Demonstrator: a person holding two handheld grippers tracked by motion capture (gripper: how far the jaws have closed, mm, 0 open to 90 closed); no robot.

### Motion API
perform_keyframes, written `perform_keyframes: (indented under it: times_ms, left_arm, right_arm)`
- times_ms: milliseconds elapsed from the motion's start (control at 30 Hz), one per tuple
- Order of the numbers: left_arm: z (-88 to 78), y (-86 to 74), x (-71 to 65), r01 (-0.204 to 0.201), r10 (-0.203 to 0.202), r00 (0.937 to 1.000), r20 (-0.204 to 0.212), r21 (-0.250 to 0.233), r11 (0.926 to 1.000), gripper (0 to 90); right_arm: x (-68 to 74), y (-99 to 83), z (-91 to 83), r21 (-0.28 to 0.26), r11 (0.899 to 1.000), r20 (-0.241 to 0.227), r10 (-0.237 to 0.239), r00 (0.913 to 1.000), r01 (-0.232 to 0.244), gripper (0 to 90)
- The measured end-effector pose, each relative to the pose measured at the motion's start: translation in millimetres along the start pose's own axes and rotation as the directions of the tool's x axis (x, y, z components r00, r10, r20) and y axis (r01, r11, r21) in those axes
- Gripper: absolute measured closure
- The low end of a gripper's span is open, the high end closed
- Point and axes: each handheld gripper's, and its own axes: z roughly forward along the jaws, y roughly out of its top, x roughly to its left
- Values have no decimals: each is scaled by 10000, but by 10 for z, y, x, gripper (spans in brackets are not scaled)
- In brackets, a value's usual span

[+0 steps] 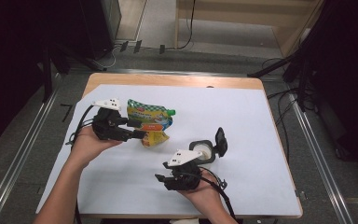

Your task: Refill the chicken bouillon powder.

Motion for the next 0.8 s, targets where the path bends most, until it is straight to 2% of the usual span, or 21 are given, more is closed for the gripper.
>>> perform_keyframes:
  times_ms: [300,400,433,500,700,800]
  left_arm:
    - [-164,-82,123,241,-241,9993,-273,26,9997,447]
    - [-204,-124,183,325,-306,9973,-664,277,9991,446]
    - [-210,-139,204,385,-367,9970,-675,259,9989,447]
    - [-192,-151,252,435,-414,9959,-805,241,9988,436]
    - [-94,-119,308,426,-408,9960,-794,208,9989,425]
    - [-34,-92,339,464,-462,9969,-638,11,9989,439]
  right_arm:
    - [-18,-13,-6,39,10000,-23,-38,10000,39,526]
    - [-18,-15,-7,55,10000,-36,-34,10000,34,527]
    - [-16,-15,-9,53,10000,-37,-53,10000,54,528]
    - [0,-15,-14,58,10000,-54,-68,10000,68,528]
    - [3,-21,9,111,9999,-110,-103,9999,104,528]
    - [7,-30,38,175,9998,-126,-89,9999,91,528]
